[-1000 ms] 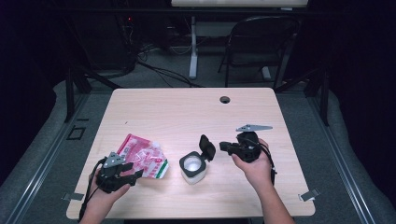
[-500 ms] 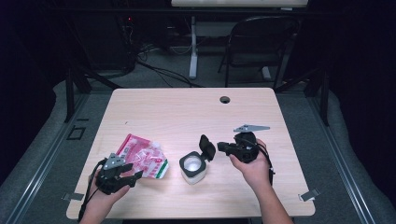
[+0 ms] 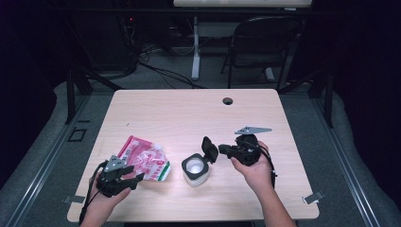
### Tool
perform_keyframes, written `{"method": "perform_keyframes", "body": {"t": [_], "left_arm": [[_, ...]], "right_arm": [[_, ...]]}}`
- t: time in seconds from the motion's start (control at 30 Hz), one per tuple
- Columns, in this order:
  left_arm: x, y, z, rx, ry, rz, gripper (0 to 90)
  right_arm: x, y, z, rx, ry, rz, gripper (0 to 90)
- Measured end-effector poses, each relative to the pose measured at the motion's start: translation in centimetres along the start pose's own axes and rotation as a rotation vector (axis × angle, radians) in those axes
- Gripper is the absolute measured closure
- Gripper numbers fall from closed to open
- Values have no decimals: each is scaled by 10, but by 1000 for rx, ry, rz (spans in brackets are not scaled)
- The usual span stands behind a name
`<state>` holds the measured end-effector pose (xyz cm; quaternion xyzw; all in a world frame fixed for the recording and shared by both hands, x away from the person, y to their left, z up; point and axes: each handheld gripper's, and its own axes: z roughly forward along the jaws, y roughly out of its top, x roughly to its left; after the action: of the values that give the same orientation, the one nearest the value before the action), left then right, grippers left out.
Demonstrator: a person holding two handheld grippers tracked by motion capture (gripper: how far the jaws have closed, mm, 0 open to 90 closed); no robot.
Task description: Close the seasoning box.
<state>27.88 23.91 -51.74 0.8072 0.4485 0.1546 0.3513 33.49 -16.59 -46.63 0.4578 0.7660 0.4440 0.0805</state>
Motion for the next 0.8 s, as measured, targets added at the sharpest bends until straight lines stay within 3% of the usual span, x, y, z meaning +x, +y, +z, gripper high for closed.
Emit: {"method": "perform_keyframes", "body": {"t": [0.8], "left_arm": [[-1, 0, 1, 3, -5, 5, 478]], "right_arm": [[10, -1, 4, 9, 14, -33, 852]]}}
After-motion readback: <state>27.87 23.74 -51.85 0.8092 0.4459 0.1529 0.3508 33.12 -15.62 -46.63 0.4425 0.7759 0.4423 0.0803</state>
